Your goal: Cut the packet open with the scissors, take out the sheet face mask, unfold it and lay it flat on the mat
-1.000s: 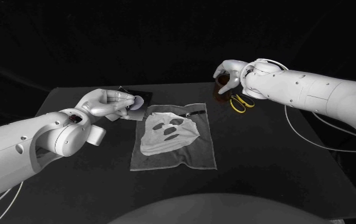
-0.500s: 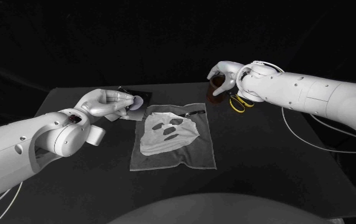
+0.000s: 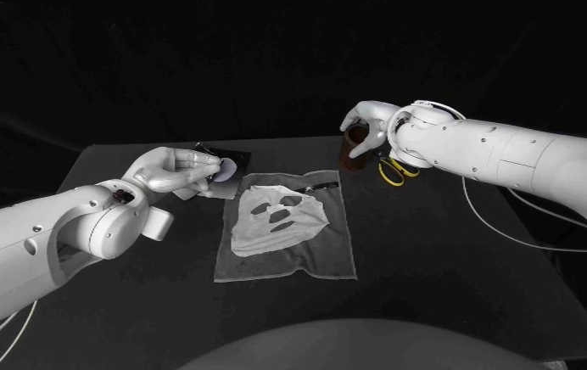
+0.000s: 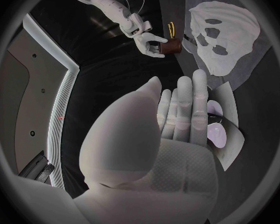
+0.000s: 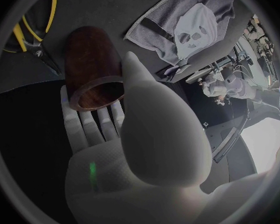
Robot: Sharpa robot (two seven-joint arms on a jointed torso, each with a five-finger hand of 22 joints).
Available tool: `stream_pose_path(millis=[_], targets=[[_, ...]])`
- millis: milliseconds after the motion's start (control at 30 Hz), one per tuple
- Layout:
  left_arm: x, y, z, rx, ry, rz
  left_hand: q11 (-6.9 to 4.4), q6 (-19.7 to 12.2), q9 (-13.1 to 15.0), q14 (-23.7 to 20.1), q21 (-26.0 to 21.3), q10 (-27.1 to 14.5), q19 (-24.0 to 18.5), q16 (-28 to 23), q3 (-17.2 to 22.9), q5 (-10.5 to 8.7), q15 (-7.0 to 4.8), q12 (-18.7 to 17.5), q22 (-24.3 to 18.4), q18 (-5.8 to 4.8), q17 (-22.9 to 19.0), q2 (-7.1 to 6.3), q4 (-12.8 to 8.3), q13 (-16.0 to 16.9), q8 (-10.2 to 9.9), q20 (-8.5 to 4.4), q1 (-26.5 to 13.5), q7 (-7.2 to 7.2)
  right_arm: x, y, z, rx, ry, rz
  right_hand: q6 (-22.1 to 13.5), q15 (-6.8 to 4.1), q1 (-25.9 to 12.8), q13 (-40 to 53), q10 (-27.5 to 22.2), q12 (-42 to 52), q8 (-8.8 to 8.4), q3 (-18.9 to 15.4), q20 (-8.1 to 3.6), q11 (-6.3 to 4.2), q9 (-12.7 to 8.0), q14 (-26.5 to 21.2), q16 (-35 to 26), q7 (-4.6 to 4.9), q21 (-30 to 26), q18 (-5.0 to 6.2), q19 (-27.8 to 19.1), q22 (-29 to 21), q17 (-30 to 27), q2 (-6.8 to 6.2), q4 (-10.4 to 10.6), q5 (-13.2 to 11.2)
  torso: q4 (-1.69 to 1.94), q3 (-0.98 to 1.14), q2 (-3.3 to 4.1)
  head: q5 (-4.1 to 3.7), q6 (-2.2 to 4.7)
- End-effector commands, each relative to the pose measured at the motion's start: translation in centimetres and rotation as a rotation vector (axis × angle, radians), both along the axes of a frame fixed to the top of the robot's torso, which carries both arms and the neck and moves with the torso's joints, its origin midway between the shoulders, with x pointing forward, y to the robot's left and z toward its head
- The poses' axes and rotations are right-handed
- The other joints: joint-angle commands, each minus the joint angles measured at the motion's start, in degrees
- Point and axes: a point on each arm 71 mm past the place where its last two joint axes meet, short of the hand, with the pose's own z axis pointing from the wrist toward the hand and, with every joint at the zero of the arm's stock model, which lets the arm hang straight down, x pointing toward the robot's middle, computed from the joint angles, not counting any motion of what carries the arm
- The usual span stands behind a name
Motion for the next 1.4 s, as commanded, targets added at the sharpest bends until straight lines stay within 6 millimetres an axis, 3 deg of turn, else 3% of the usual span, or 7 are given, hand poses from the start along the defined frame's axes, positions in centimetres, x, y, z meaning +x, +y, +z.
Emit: stream_pose_path(millis=[33,767,900,1000,1100,1133,1400], targets=[[0.0,-0.2,0.1,-0.004,-0.006,-0.015,0.27,-0.08,-0.04,-0.13,0.35,0.09,-0.48,0.11,0.38,0.12,-0.14,-0.01,0.05,1.05,-0.04,0.08,-0.11,-0.06,0.35,-0.04,0.17,0.50,0.1,-0.4,-0.1,-0.071,-0.011,-0.001,3.82,-8.03,-3.41,0.04,1.53,0.05,0.30,17.44,-8.04,0.77,-0.01,8.35,0.17,5.40,-0.21,2.01,8.40,-0.02,-0.04,3.99,-17.85,0.16,0.02,-0.02,-0.01,-0.09,-0.04],[0.0,-0.2,0.1,-0.004,-0.004,-0.016,0.27,-0.08,-0.04,-0.13,0.35,0.09,-0.48,0.11,0.38,0.12,-0.14,-0.01,0.05,1.05,-0.04,0.08,-0.11,-0.06,0.35,-0.04,0.17,0.50,-0.2,-0.4,-0.4,-0.163,-0.039,0.008,3.54,-7.30,-6.33,0.04,0.63,-0.70,-0.86,15.32,-7.20,0.08,-0.30,7.06,-0.91,4.51,-2.47,1.66,6.78,-0.33,-0.68,2.87,-17.00,0.15,0.00,0.03,-0.01,0.00,0.05],[0.0,-0.2,0.1,-0.004,-0.004,-0.016,0.27,-0.08,-0.04,-0.13,0.35,0.09,-0.48,0.11,0.38,0.12,-0.14,-0.01,0.05,1.05,-0.04,0.08,-0.11,-0.06,0.35,-0.04,0.17,0.50,-0.3,-0.1,-0.4,-0.157,-0.036,0.017,2.12,-5.60,-4.40,0.13,-2.67,-1.45,-2.12,7.05,-5.34,-1.24,-0.44,3.80,-2.44,3.19,-5.44,1.59,4.41,-0.20,-1.36,2.13,-11.81,0.37,-0.03,0.01,-0.01,0.03,0.08],[0.0,-0.2,0.1,-0.004,-0.004,-0.018,0.27,-0.08,-0.04,-0.13,0.35,0.09,-0.48,0.11,0.38,0.12,-0.14,-0.01,0.05,1.05,-0.04,0.08,-0.11,-0.06,0.35,-0.04,0.17,0.50,-0.4,0.1,-0.4,-0.143,-0.035,0.022,-1.54,-3.63,2.46,0.16,-6.48,-1.02,-3.44,-3.50,-3.78,-2.17,-0.40,-6.45,-5.15,1.55,-5.72,1.34,-0.34,-0.28,-2.04,-1.53,4.21,-0.12,-0.02,0.00,-0.01,0.07,0.07],[0.0,-0.2,0.1,-0.004,-0.003,-0.018,0.27,-0.08,-0.04,-0.13,0.35,0.09,-0.48,0.11,0.38,0.12,-0.14,-0.01,0.05,1.05,-0.04,0.08,-0.11,-0.06,0.35,-0.04,0.17,0.50,-0.4,0.2,-0.4,-0.130,-0.034,0.025,-3.87,-2.96,1.46,0.14,-8.50,-1.03,-4.12,-7.60,-3.31,-1.25,-0.45,-10.36,-6.08,-0.62,-5.82,0.92,-2.43,-0.33,-2.33,-3.43,4.27,0.09,0.01,-0.01,-0.01,0.09,0.13],[0.0,-0.2,0.1,-0.004,-0.003,-0.017,0.27,-0.08,-0.04,-0.13,0.35,0.09,-0.48,0.11,0.38,0.12,-0.14,-0.01,0.05,1.05,-0.04,0.08,-0.11,-0.06,0.35,-0.04,0.17,0.50,-0.4,0.3,-0.4,-0.127,-0.035,0.026,-5.01,-2.66,0.64,0.18,-9.58,-1.00,-4.45,-9.32,-3.18,-0.96,-0.49,-11.72,-6.39,-2.33,-5.80,0.73,-3.54,-0.32,-2.39,-4.05,4.28,0.34,-0.01,0.01,-0.01,0.13,0.15],[-0.1,-0.2,0.1,-0.003,-0.003,-0.017,0.27,-0.08,-0.04,-0.13,0.35,0.09,-0.48,0.11,0.38,0.12,-0.14,-0.01,0.05,1.05,-0.04,0.08,-0.11,-0.06,0.35,-0.04,0.17,0.50,-0.5,0.3,-0.3,-0.111,-0.046,0.024,-9.10,-2.17,-0.86,0.26,-11.46,-0.39,-5.43,-11.67,-2.87,-0.77,-0.68,-14.38,-6.83,-3.50,-5.70,0.46,-5.57,-0.24,-2.48,-5.17,4.44,0.60,-0.04,0.02,-0.01,0.20,0.15]])
